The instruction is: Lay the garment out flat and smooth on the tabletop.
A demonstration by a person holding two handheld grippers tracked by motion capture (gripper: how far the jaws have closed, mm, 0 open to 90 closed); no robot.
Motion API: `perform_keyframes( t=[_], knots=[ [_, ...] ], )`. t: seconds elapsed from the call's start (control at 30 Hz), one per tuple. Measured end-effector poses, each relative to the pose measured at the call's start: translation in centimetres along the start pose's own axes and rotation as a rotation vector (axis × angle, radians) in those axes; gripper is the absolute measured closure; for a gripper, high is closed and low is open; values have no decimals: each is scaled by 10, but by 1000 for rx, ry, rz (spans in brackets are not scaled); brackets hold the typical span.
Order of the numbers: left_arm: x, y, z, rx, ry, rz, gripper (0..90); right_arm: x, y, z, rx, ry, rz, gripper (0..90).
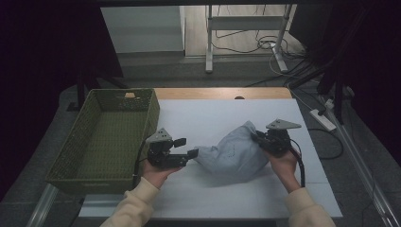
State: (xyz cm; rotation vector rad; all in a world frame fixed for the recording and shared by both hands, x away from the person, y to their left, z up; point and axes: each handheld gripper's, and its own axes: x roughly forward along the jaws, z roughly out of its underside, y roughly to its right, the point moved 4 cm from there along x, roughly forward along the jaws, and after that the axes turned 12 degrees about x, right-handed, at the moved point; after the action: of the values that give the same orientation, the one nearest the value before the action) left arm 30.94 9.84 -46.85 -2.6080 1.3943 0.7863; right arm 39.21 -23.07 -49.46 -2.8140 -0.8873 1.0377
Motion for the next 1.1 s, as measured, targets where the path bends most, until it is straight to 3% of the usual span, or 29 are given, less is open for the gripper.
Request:
perform_keyframes(
  t=[0.03,0.17,0.23,0.57,0.97,1.03,1.1],
  knots=[
    [0,0,0,0,-1,0,282,-5,4,8,24,-19,10,765],
    [0,-1,1,-3,0,-1,282,-11,4,20,19,-57,12,764],
    [0,0,1,-4,-2,0,282,-19,2,33,26,-93,11,760],
    [3,-2,3,-8,-12,-7,282,-30,-9,61,12,-192,-20,758],
    [4,-3,5,-10,-23,-11,282,-34,-15,68,10,-211,-49,738],
    [4,-3,5,-10,-23,-12,281,-34,-14,68,15,-204,-49,708],
    [4,-3,5,-11,-23,-12,281,-35,-12,67,18,-193,-43,623]
  ],
)
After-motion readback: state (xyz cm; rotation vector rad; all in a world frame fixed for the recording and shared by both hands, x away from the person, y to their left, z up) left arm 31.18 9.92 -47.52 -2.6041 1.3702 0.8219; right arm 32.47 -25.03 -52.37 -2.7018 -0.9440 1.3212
